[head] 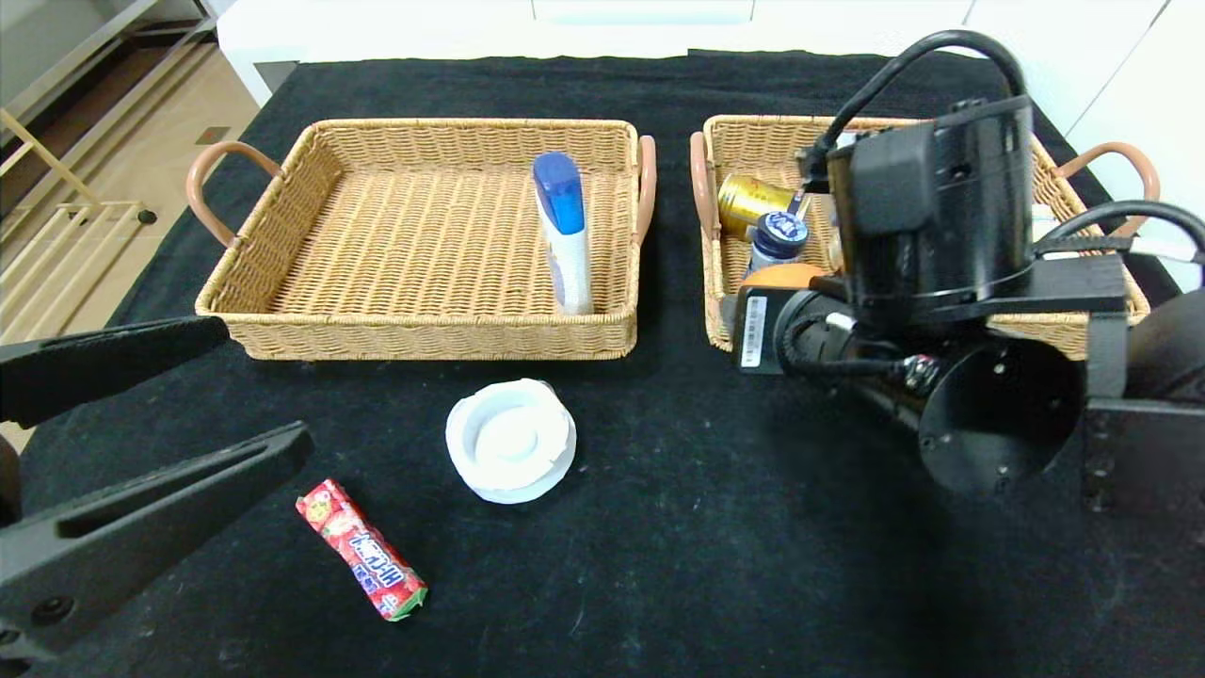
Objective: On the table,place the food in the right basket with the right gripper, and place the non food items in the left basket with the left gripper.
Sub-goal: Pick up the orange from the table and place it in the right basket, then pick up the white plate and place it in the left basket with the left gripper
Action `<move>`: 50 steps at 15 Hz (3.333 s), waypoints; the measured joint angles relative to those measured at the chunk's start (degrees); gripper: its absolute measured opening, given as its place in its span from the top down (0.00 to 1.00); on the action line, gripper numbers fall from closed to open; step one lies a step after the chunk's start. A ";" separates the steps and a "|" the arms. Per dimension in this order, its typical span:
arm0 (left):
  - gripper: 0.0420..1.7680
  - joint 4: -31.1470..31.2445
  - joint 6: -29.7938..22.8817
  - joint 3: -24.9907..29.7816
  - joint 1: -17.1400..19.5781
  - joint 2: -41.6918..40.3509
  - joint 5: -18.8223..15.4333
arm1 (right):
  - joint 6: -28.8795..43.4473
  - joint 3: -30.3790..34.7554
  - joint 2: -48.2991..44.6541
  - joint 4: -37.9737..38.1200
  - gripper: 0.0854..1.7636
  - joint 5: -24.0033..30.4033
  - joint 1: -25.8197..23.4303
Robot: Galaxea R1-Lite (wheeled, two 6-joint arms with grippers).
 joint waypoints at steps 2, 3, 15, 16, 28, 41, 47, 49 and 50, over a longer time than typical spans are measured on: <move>0.03 -0.02 -0.01 0.05 -0.05 0.02 -0.02 | -1.87 -0.28 -1.68 -0.22 0.30 0.09 -3.29; 0.03 -0.02 -0.01 0.11 -0.05 0.05 0.00 | -3.19 -0.28 -2.29 -0.50 0.30 0.09 -5.24; 0.03 -0.09 0.00 0.27 -0.05 0.38 -0.05 | -11.39 -0.48 0.96 -17.26 0.30 6.03 -17.65; 0.03 -0.11 0.00 0.27 -0.02 0.41 -0.05 | -11.41 -0.48 1.55 -17.86 0.30 6.05 -18.31; 0.03 -0.09 0.00 0.35 -0.05 0.49 -0.09 | -11.41 -0.13 3.67 -19.82 0.13 6.23 -20.32; 0.03 -0.09 -0.01 0.61 -0.02 1.18 -0.02 | -14.28 15.27 -8.44 -19.85 0.05 15.95 -6.29; 0.03 0.09 0.27 0.66 -0.02 1.26 0.23 | -23.05 26.84 -14.86 -22.09 0.04 32.45 -3.82; 0.03 0.17 0.33 0.77 -0.05 1.26 0.41 | -25.59 29.60 -15.69 -22.09 0.04 35.76 -2.57; 0.03 0.56 0.33 0.77 -0.05 1.29 0.41 | -26.66 30.87 -15.93 -22.09 0.04 36.86 -1.79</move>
